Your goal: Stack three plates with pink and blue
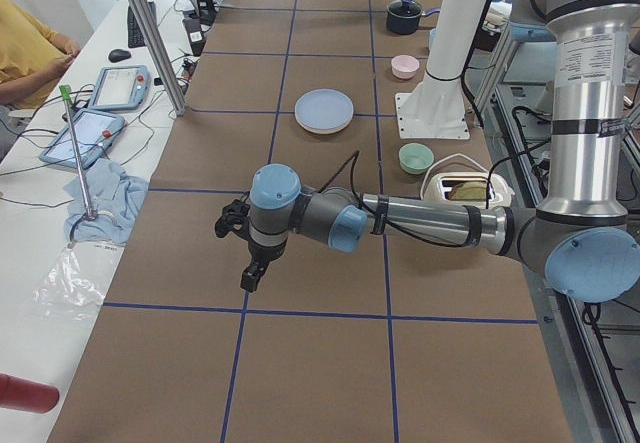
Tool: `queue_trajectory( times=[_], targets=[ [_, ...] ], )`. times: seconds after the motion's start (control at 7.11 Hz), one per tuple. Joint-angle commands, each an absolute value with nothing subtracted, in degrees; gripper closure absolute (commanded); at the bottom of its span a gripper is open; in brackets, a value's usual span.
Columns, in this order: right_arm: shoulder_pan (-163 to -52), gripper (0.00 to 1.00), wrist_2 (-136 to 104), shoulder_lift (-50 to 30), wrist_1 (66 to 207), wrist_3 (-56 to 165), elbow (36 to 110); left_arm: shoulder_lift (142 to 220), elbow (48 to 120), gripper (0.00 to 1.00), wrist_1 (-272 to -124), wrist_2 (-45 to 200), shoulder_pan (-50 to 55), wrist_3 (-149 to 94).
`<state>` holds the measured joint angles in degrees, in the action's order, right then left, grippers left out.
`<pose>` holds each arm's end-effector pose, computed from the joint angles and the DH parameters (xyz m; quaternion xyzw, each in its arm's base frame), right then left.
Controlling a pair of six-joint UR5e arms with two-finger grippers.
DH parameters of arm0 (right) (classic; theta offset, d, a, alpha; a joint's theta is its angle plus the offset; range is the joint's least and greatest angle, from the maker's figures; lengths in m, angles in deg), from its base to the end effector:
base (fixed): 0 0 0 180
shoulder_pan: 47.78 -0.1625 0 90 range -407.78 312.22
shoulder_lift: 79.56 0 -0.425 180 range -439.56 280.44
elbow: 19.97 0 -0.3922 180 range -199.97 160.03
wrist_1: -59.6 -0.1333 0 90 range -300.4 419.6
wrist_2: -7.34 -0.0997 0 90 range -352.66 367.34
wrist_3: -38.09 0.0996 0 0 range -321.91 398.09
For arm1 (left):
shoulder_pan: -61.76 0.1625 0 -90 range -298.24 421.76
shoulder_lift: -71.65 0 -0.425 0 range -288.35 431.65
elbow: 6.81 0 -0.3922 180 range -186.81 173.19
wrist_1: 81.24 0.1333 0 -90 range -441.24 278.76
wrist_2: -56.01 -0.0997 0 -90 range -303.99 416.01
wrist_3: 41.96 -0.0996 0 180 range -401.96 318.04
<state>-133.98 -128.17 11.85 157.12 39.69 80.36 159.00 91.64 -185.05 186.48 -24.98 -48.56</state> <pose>0.0304 -0.4814 0.5939 -0.0070 -0.3869 -0.0224 0.9218 -0.0407 -0.4930 0.5853 0.1696 0.3360 0.1381 0.9161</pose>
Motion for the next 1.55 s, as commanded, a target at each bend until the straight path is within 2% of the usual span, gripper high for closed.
queue_trajectory(
  times=[0.0, 0.56, 1.41],
  targets=[
    [-134.0, 0.0, -128.1, 12.19, 156.63, 39.76, 80.67, 159.8, 91.8, 0.01, -185.13, 186.44, -25.25, -48.55],
    [-135.14, 0.0, -127.66, 12.9, 156.72, 40.64, 83.29, 159.63, 91.98, 0.01, -185.13, 186.61, -28.33, -48.64],
    [-135.23, 0.0, -127.66, 13.16, 156.72, 40.2, 83.22, 159.98, 92.33, 0.0, -186.01, 186.61, -28.24, -48.73]
  ],
)
